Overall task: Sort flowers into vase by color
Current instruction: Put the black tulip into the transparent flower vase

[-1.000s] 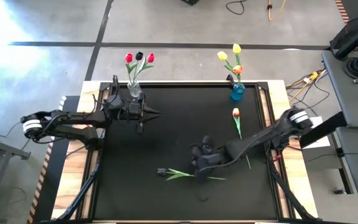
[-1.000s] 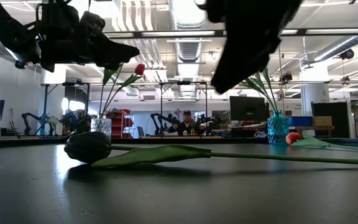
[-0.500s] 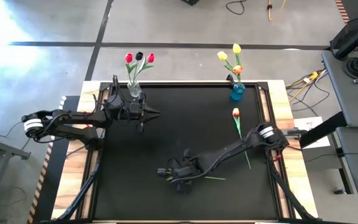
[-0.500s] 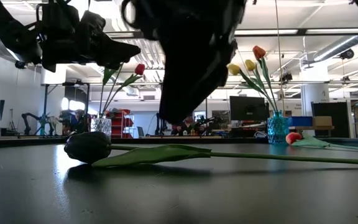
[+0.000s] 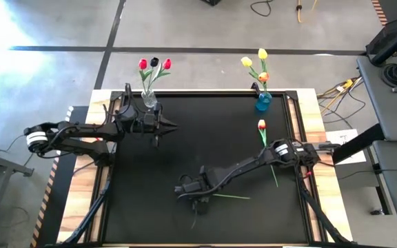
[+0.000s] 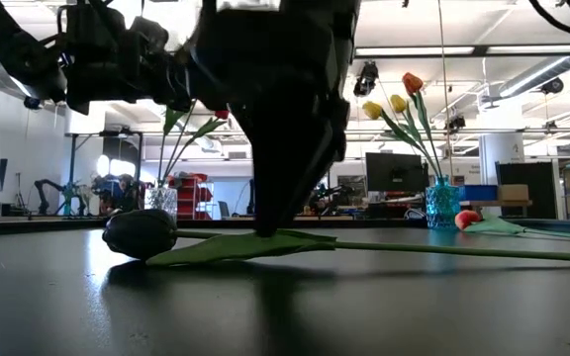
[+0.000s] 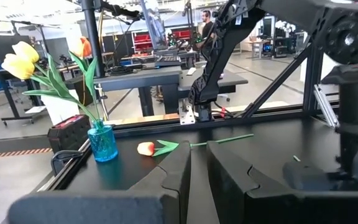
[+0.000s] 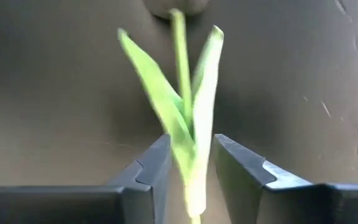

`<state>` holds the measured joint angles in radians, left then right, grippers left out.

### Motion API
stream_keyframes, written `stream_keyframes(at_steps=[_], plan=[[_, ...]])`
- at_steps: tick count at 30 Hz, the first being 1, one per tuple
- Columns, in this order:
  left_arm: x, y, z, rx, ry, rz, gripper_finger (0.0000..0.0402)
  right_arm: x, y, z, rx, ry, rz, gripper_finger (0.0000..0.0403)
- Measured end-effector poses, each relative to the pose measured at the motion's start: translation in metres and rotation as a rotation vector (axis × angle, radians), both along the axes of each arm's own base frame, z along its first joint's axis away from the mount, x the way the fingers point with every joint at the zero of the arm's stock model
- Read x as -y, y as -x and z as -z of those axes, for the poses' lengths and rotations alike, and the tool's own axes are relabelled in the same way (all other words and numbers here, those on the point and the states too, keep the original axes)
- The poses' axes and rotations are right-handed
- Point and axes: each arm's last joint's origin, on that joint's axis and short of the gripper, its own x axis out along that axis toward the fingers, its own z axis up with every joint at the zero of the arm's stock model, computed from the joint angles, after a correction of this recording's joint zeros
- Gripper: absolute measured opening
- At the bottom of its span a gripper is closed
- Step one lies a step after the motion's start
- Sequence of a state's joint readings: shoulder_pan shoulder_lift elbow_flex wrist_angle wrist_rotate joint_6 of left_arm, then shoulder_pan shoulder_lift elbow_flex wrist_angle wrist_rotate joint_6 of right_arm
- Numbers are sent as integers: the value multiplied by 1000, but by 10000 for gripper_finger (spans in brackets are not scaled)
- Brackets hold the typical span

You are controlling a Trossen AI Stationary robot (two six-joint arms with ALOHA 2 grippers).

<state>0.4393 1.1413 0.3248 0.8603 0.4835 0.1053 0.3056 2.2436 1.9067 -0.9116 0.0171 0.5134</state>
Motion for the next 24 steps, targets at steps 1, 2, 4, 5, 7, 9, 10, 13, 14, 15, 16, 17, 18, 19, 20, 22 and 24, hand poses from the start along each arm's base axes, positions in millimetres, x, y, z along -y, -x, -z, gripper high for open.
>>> stream_keyframes(at_steps=[1,2,4,5,7,9,10,13,14,15,16,17,18,19,20,22,24], plan=[[0,0,0,1,3,0,37,2,1,2,-11,3,4,105],[0,0,0,2,8,0,37,3,1,3,-19,3,7,100],[0,1,-1,5,8,0,37,6,2,6,-29,-10,8,96],[0,1,-1,6,8,0,37,6,2,7,-35,-18,7,95],[0,1,-2,9,7,0,37,8,3,9,-50,-35,3,94],[1,2,-2,9,9,0,37,10,4,12,-63,-55,-2,93],[1,2,-2,8,10,0,37,12,3,13,-67,-70,-6,91],[1,2,-3,14,8,0,37,16,3,15,-78,-98,-26,77],[1,2,-3,15,11,0,37,17,3,15,-78,-99,-38,69],[1,3,-4,17,13,0,37,19,3,15,-77,-97,-47,59],[1,3,-4,18,16,0,37,21,2,14,-74,-94,-60,48],[1,3,-4,20,22,1,37,22,2,13,-69,-89,-75,35],[1,3,-5,22,26,1,37,23,2,11,-62,-76,-92,23],[2,4,-5,23,28,1,37,25,1,8,-48,-54,-107,17],[2,4,-5,25,28,1,37,27,0,3,-30,-37,-118,15],[2,5,-5,27,28,1,37,33,1,-10,8,3,-119,14],[3,7,-5,33,29,-1,37,39,3,-27,53,55,-112,13]])
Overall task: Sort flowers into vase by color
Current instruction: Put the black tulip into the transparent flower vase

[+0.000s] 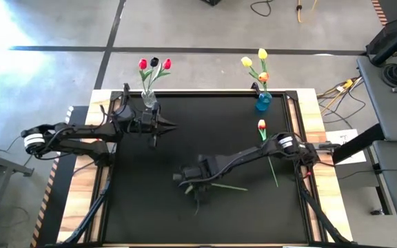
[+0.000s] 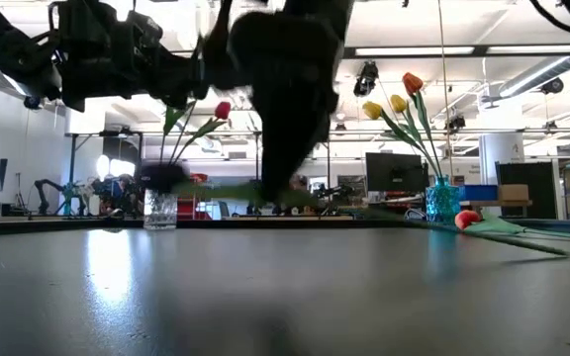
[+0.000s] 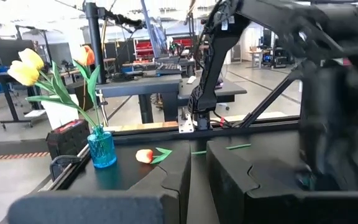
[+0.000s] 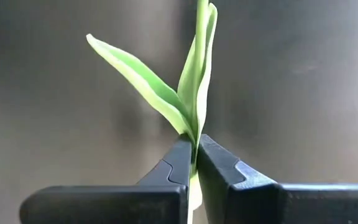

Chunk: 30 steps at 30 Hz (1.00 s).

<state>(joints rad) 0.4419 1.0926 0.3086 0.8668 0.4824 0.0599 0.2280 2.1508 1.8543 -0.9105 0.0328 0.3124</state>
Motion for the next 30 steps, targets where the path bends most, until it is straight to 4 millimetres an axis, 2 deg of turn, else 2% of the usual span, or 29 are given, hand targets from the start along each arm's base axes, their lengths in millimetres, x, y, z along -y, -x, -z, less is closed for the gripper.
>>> stream_keyframes(at_steps=[5,10,18,23,30], plan=[[3,9,-3,79,-26,-7,37,15,12,-38,138,154,25,13],[2,24,-12,172,-22,-43,37,37,26,-73,379,219,29,12],[-1,43,-29,278,-35,-136,37,90,51,-119,808,333,7,12],[-1,40,-31,255,-3,-68,37,121,62,-143,1021,339,-26,12],[-10,24,-24,175,33,-34,51,147,63,-152,1140,349,-57,12]])
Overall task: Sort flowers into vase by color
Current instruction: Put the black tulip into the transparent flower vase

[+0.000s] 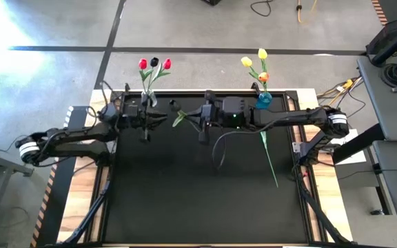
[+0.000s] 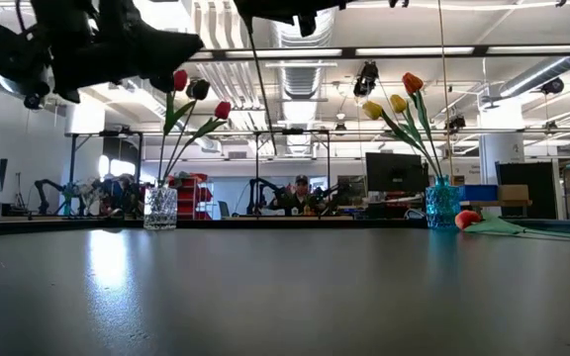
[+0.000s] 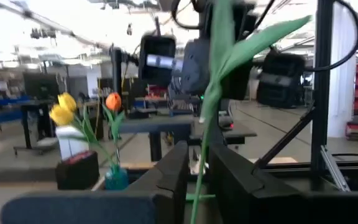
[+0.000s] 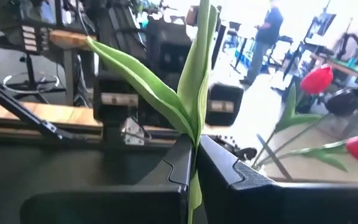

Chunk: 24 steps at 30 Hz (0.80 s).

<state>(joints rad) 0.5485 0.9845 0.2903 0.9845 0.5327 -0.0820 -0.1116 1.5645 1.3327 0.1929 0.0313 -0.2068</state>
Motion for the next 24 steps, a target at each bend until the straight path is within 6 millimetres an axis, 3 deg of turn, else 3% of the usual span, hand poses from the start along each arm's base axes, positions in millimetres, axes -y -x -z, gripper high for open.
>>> stream_keyframes(at_steps=[10,24], plan=[[-10,-42,-14,-29,-1,71,115,10,-1,-5,73,26,-26,12],[-19,-74,-31,-32,-26,183,117,12,-1,-6,84,42,-26,12]])
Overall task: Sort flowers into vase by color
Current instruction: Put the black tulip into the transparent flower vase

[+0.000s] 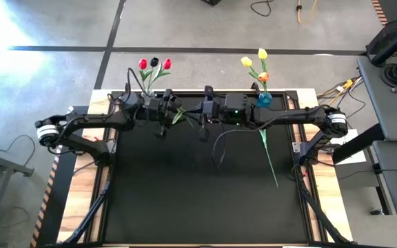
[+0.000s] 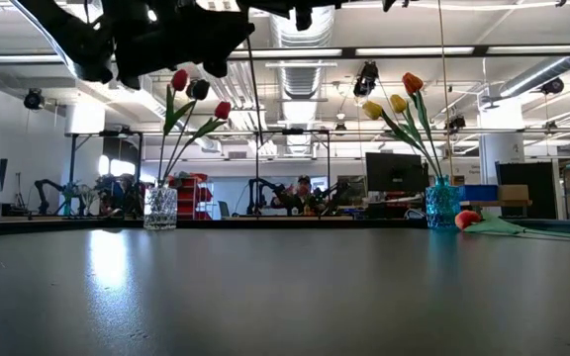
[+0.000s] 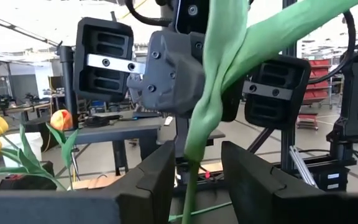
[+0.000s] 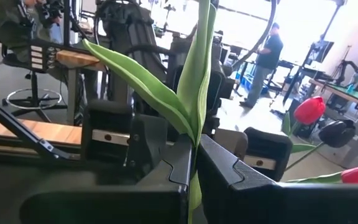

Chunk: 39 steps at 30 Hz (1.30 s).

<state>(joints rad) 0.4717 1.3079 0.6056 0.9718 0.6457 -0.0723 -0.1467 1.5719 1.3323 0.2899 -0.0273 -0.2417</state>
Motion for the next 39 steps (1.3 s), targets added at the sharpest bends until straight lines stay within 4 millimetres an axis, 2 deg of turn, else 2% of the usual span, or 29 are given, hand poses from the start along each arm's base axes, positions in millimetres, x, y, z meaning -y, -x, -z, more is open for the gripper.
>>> stream_keyframes(at_steps=[5,11,16,22,27,31,35,39], plan=[[-2,-3,-4,4,10,3,93,1,0,0,0,4,4,12],[-3,-5,-7,11,37,-19,14,1,0,0,4,6,8,13],[-6,-3,-6,7,43,-61,7,3,0,0,-2,28,77,22],[-9,2,-10,-41,5,-164,2,6,4,-2,-14,51,191,89],[-6,14,-25,-43,-56,-224,1,5,21,-17,-43,52,247,149],[0,29,-33,-48,-102,-308,1,1,38,-29,-77,62,240,180],[5,46,-34,-77,-142,-459,1,-5,55,-38,-72,63,242,169],[10,64,-29,-75,-174,-625,0,-7,65,-28,-93,65,256,107]])
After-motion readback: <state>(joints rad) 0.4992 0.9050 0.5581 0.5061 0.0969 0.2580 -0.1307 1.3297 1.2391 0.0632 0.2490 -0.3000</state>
